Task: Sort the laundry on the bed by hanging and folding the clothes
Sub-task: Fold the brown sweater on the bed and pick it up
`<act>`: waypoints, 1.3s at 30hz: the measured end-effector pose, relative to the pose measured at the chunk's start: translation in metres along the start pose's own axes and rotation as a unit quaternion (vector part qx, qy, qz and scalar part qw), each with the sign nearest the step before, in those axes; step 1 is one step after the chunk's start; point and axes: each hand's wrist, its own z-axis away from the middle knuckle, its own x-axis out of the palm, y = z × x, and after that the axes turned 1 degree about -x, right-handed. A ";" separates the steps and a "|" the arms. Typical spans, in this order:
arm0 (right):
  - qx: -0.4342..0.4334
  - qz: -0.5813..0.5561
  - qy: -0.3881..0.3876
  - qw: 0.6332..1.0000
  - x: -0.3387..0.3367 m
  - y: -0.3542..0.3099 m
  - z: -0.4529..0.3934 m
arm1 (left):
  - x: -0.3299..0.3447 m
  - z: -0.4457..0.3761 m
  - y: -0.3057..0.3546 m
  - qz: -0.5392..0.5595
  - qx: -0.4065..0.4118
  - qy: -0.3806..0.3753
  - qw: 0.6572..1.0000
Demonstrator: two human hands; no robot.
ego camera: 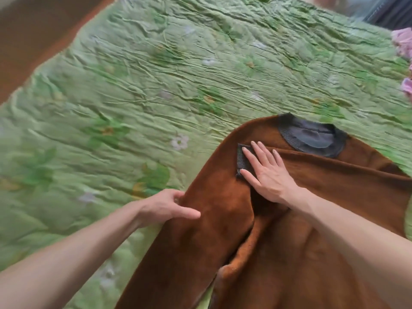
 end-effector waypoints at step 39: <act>-0.209 0.014 0.201 0.957 -0.024 -0.140 -0.088 | -0.233 0.130 -0.092 -0.056 -0.060 0.227 0.971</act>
